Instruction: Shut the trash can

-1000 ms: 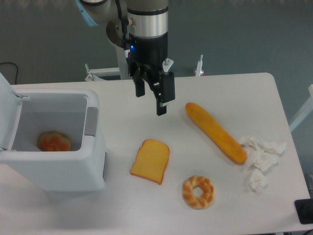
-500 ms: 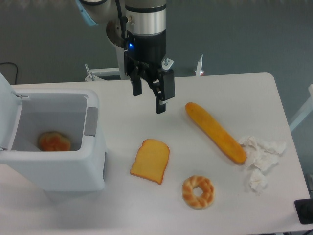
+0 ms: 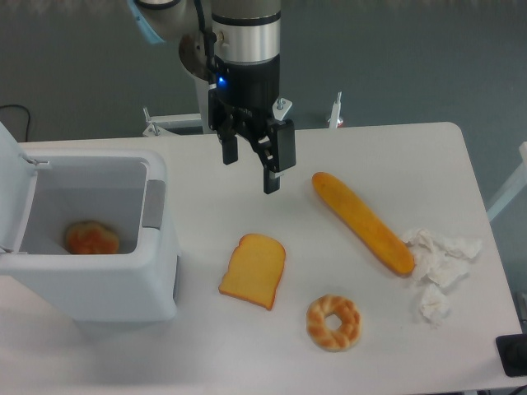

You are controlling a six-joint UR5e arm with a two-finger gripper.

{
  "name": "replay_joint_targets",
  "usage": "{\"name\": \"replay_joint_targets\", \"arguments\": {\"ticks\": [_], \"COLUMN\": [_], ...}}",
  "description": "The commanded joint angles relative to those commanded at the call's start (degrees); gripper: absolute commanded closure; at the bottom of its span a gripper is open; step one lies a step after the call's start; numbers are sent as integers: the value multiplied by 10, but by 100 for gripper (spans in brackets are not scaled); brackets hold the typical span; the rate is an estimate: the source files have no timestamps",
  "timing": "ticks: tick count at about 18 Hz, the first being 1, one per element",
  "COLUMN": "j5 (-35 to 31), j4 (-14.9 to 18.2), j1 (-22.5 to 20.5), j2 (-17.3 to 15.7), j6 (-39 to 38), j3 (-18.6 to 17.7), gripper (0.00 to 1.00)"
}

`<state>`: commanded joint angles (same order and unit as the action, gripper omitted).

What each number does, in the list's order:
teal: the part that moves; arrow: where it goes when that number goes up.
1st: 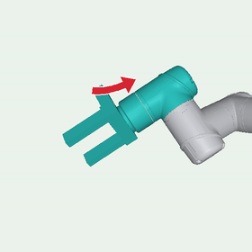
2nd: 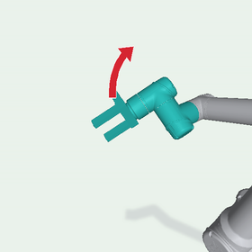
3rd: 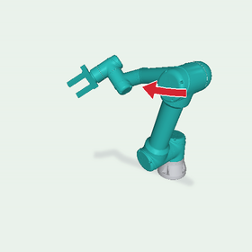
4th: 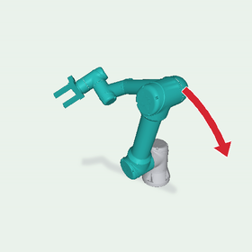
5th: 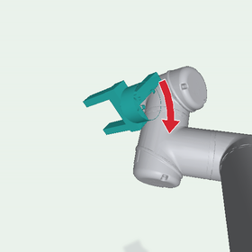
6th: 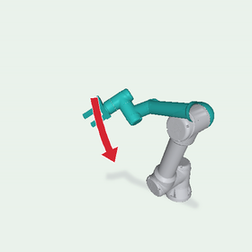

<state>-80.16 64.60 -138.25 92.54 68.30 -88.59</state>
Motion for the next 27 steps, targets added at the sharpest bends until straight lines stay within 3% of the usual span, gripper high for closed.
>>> {"name": "replay_joint_targets", "arguments": {"ticks": [6, 27], "j5": [4, 26], "j4": [-17, -32], "j1": [3, 99], "j2": [-2, -17], "j6": [-96, -457], "j3": [4, 55], "gripper": [0, 0]}}
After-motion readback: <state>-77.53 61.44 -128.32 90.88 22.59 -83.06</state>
